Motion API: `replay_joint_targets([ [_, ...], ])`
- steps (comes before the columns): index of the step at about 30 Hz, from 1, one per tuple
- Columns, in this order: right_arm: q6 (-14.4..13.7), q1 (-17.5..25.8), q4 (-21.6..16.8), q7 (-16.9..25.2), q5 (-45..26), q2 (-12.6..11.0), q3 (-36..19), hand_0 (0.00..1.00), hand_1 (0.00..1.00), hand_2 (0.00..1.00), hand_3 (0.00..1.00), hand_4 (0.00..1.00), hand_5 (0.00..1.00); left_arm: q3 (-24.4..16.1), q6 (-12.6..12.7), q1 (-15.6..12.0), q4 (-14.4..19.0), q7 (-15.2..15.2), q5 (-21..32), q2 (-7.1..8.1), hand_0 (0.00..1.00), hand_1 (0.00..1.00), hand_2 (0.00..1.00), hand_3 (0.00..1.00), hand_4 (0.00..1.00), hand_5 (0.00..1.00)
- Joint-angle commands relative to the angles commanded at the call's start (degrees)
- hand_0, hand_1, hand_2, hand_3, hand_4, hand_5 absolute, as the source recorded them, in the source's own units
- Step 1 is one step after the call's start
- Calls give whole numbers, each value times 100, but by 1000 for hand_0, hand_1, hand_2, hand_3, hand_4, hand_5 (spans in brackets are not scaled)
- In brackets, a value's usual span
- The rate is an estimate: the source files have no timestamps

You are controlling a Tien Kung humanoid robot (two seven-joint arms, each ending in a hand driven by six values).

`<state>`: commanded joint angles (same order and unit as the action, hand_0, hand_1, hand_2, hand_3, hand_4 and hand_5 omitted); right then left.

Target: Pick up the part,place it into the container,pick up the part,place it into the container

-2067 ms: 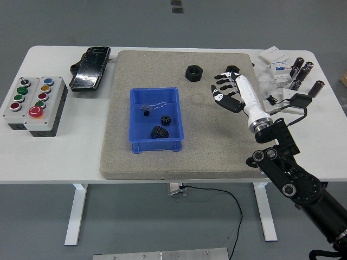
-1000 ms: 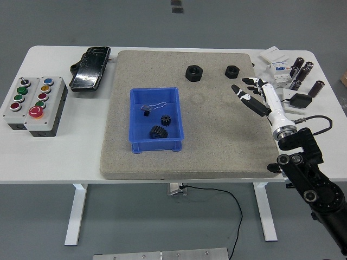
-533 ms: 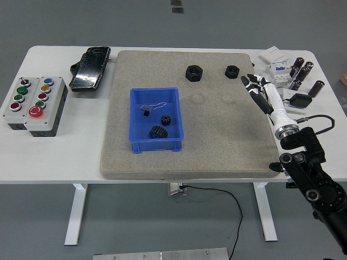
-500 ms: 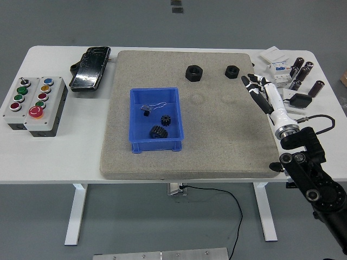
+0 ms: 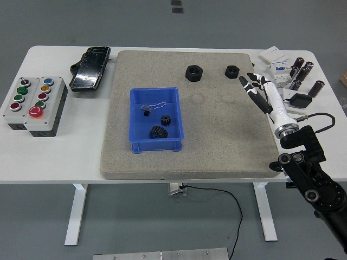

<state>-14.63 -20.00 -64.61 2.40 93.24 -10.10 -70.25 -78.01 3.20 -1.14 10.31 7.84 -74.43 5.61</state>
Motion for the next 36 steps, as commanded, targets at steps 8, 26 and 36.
replay_joint_targets([
  [8, -49, -46, -6, -26, 28, -100, 45, 933, 865, 879, 833, 998, 998, -7, 1, 15, 0, 7, -17, 34, 677, 684, 642, 677, 712, 294],
  [26, -76, 81, -227, -68, 41, -105, -136, 892, 811, 817, 815, 998, 998, -99, -23, 52, 0, 68, -171, 52, 677, 684, 619, 588, 711, 295],
  [36, -95, 223, -401, -77, 44, -71, -291, 882, 800, 807, 812, 998, 998, -105, 19, 15, 0, 76, -116, 33, 675, 674, 585, 624, 710, 293],
])
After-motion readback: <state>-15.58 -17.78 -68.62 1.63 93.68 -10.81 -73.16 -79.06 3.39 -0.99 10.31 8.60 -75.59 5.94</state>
